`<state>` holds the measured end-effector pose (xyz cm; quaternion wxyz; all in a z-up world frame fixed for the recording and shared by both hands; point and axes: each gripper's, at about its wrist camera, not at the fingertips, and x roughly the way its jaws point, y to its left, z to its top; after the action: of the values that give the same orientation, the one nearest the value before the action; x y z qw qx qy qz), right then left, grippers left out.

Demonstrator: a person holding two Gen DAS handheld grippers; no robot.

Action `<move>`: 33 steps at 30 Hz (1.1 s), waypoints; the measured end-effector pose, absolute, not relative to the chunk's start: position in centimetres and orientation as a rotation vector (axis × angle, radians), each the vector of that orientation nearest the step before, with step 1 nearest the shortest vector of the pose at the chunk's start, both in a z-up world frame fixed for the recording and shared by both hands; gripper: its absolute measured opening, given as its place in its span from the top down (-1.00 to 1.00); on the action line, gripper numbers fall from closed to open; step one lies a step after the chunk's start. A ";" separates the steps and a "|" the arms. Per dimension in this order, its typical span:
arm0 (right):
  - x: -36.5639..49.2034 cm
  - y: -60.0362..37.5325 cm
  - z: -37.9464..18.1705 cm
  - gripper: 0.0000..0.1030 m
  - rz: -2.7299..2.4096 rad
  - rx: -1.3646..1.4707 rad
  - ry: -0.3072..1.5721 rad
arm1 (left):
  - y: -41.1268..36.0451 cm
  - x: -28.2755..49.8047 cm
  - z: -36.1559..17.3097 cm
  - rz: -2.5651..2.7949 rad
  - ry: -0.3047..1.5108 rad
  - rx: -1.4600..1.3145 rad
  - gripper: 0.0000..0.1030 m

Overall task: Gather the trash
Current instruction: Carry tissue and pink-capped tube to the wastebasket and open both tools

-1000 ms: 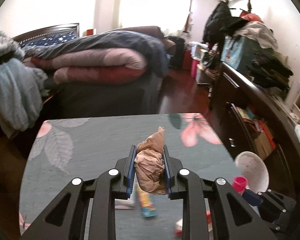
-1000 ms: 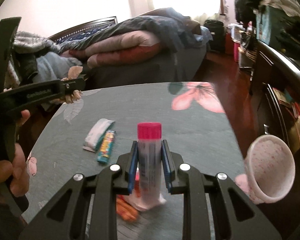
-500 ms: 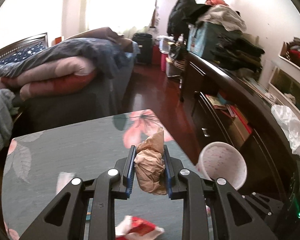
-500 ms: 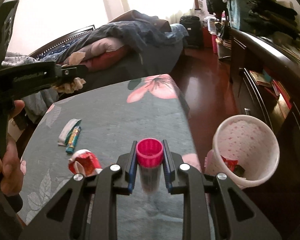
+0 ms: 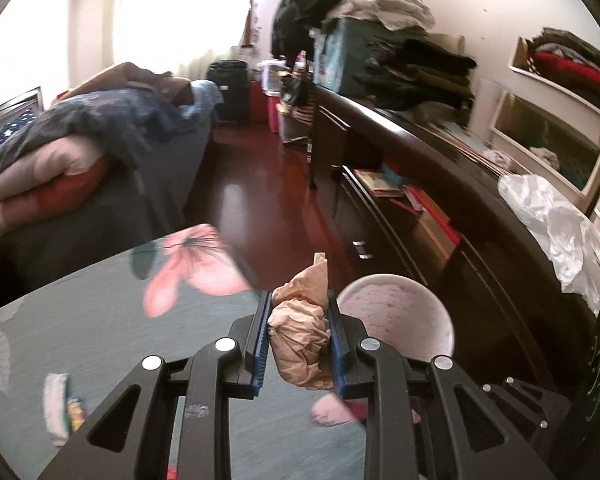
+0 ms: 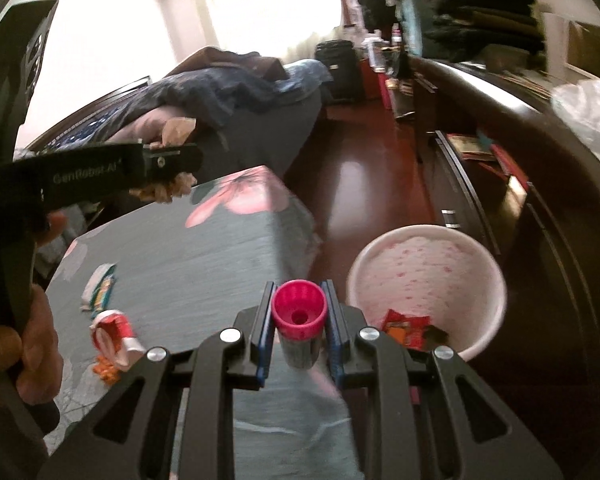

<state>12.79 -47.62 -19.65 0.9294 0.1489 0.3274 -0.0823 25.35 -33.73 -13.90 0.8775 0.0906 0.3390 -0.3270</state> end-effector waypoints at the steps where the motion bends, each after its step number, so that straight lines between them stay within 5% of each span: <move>1: 12.6 -48.4 -19.8 0.54 -0.186 0.311 0.668 | -34.7 25.3 -14.1 -0.694 0.710 0.197 0.51; 26: 14.7 -60.4 -26.1 0.54 -0.427 0.418 0.701 | -47.9 26.6 -21.6 -0.830 0.842 0.306 0.47; 30: 15.8 -61.0 -27.3 0.49 -0.434 0.421 0.719 | -48.3 27.7 -22.7 -0.837 0.883 0.278 -0.02; 32: 16.4 -61.0 -27.9 0.23 -0.459 0.414 0.728 | -48.5 28.1 -23.0 -0.848 0.894 0.258 -0.42; 33: 16.5 -61.2 -28.0 0.04 -0.465 0.413 0.723 | -48.5 28.2 -23.1 -0.851 0.895 0.250 -0.43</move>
<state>16.47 -61.15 -27.99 0.8884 0.1989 0.3479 -0.2239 28.18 -48.46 -23.05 0.8079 0.1171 0.4185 -0.3980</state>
